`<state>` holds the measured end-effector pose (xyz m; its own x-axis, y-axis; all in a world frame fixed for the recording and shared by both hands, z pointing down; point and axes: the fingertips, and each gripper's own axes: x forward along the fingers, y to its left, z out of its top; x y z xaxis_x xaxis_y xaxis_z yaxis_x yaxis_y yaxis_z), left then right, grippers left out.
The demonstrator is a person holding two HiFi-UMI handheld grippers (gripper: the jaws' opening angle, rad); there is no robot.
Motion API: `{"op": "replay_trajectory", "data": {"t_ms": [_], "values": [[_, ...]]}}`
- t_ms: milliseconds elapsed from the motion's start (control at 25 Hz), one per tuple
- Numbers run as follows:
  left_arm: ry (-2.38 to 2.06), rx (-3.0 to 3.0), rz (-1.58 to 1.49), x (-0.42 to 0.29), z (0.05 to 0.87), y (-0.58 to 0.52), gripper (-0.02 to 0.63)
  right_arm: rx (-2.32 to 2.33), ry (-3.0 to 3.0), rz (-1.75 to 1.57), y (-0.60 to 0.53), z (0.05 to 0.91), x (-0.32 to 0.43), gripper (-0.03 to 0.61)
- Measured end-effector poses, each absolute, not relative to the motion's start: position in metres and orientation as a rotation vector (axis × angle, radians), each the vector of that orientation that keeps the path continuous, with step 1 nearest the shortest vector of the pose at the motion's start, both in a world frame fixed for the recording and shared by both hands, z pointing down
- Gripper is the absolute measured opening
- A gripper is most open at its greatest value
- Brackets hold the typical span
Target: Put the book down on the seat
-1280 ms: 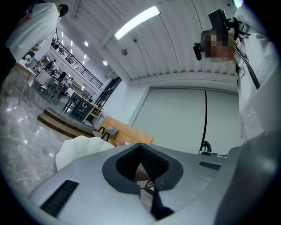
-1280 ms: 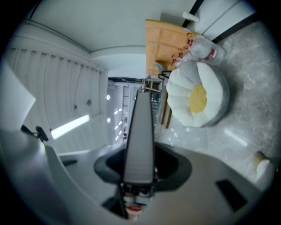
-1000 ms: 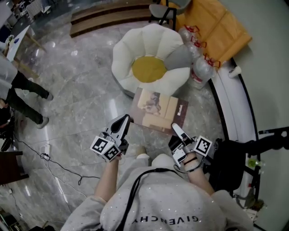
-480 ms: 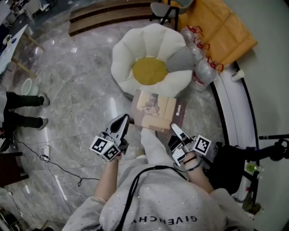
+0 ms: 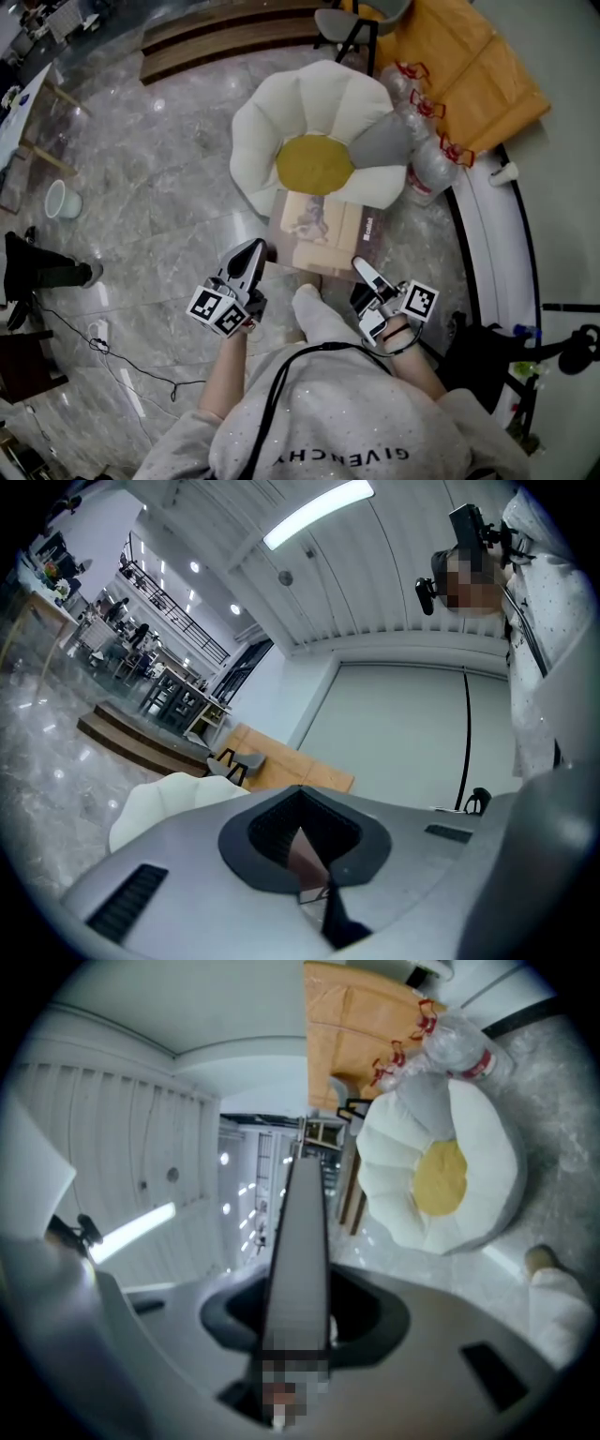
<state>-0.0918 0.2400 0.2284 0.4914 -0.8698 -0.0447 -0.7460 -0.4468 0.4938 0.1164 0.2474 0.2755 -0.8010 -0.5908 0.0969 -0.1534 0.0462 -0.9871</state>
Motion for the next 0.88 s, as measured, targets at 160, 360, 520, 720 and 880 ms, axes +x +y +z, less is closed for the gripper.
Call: {"op": "replay_trajectory", "data": {"t_ms": [160,360,520,720,880], "values": [[-1.341,2.332,-0.415,-0.091,0.227,0.195,0.022,-0.738,2.012,-1.806,0.209,0.275,0.119,0.155],[-1.349,2.319,-0.419,-0.092,0.235,0.150,0.023,-0.743,2.044,-1.822,0.167,0.286,0.117,0.156],[-1.361,2.298,-0.418,-0.091,0.244,0.123,0.021,-0.743,2.046,-1.845,0.138,0.296,0.118,0.155],[-1.376,2.276,-0.412,-0.091,0.250,0.102,0.022,-0.731,2.059,-1.872,0.115,0.300,0.116,0.155],[-1.376,2.267,-0.388,-0.093,0.255,0.093,0.021,-0.727,2.045,-1.884,0.104,0.304,0.114,0.155]]}}
